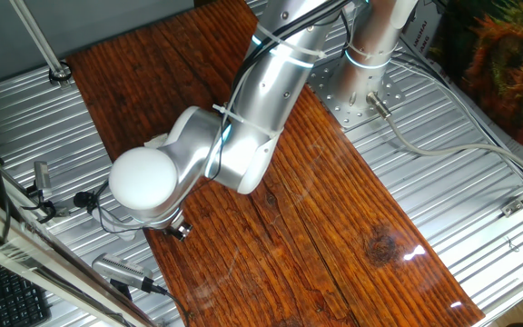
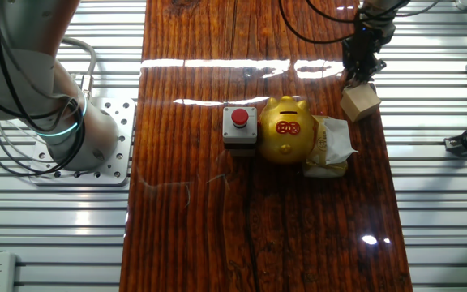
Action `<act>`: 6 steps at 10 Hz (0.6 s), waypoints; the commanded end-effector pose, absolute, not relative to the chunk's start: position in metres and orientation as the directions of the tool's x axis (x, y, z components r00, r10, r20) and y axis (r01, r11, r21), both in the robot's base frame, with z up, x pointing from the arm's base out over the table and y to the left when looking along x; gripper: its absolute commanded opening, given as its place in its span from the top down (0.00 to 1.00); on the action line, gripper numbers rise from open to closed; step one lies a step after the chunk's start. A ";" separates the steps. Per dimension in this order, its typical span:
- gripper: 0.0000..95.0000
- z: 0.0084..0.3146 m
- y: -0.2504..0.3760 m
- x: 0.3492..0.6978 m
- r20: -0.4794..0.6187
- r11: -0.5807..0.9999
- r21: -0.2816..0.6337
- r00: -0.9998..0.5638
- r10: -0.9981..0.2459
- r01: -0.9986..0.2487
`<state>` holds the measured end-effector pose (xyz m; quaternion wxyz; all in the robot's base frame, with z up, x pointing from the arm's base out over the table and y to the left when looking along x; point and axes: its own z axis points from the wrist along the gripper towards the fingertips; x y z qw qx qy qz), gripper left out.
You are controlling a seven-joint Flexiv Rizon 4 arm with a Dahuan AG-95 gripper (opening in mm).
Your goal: Drop coins into a piggy bank
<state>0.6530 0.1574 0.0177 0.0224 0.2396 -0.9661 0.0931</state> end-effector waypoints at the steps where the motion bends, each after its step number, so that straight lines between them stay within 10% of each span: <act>1: 0.80 0.018 0.158 0.653 0.087 0.868 -0.168 -0.884 -0.458 -0.467; 6: 0.80 0.017 0.158 0.653 0.084 0.870 -0.173 -0.887 -0.455 -0.462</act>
